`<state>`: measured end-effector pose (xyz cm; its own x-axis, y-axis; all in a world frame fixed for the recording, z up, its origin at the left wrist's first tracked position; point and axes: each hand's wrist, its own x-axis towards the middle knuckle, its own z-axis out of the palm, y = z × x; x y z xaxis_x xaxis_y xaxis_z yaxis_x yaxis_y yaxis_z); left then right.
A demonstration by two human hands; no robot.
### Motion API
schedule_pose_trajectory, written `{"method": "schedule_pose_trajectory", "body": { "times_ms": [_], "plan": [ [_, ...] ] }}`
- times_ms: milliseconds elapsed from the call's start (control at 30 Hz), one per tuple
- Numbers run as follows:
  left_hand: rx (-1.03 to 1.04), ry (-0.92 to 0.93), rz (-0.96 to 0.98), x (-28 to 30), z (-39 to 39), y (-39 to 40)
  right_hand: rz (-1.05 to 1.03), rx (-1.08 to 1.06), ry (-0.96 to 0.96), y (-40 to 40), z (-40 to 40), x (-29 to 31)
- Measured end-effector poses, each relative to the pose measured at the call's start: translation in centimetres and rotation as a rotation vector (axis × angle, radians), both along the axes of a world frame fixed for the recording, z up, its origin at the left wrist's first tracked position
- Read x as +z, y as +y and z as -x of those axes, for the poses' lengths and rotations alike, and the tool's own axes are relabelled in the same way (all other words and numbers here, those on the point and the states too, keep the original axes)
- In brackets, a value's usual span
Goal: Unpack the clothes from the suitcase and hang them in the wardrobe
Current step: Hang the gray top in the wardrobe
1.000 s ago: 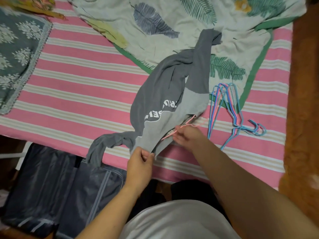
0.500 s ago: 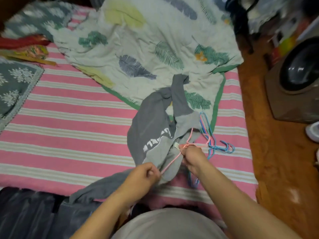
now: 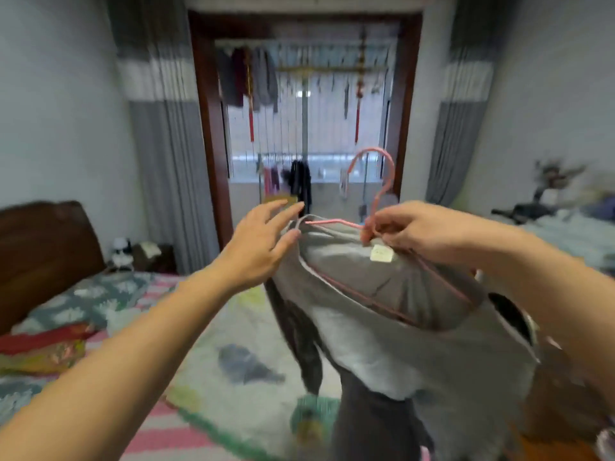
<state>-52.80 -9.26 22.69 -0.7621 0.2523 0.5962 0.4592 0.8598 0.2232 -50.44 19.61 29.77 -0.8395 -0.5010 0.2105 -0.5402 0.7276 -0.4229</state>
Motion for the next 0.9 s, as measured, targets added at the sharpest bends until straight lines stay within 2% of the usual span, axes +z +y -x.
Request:
{"method": "schedule_pose_trajectory", "body": {
  "times_ms": [133,233,333,433,500,567,633,733,800,900],
  "plan": [
    [-0.013,0.002,-0.027,5.0,0.2,-2.3,0.096,-0.174,0.393,0.6,0.2,5.2],
    [-0.097,-0.02,-0.099,6.3,-1.4,-3.2,0.152,-0.167,0.485,1.2,0.2,4.8],
    [-0.149,-0.031,-0.03,6.6,-3.7,-1.9,0.24,-0.054,0.444,0.1,-0.3,3.8],
    [-0.161,0.05,-0.024,5.5,-5.5,-0.8,0.28,0.067,0.415,-2.7,-0.7,2.8],
    [-0.046,0.145,0.01,4.6,-6.7,-2.0,0.294,0.103,0.298,-2.8,-0.8,2.1],
    [0.061,0.206,0.051,3.4,-8.1,-4.8,0.253,0.108,0.099,-0.9,0.2,0.2],
    [0.158,0.217,0.06,1.5,-10.3,-7.5,0.162,0.139,-0.04,1.0,1.6,-3.6],
    [0.325,0.174,0.137,-1.8,-14.8,-9.7,0.226,0.218,-0.201,0.1,2.7,-10.3],
    [0.404,0.111,0.182,-3.0,-18.6,-10.4,0.249,0.314,-0.259,-1.7,2.7,-13.3],
    [0.497,0.049,0.269,-3.5,-25.1,-10.1,0.166,0.531,-0.204,-4.6,1.1,-15.2]
  ]
}}
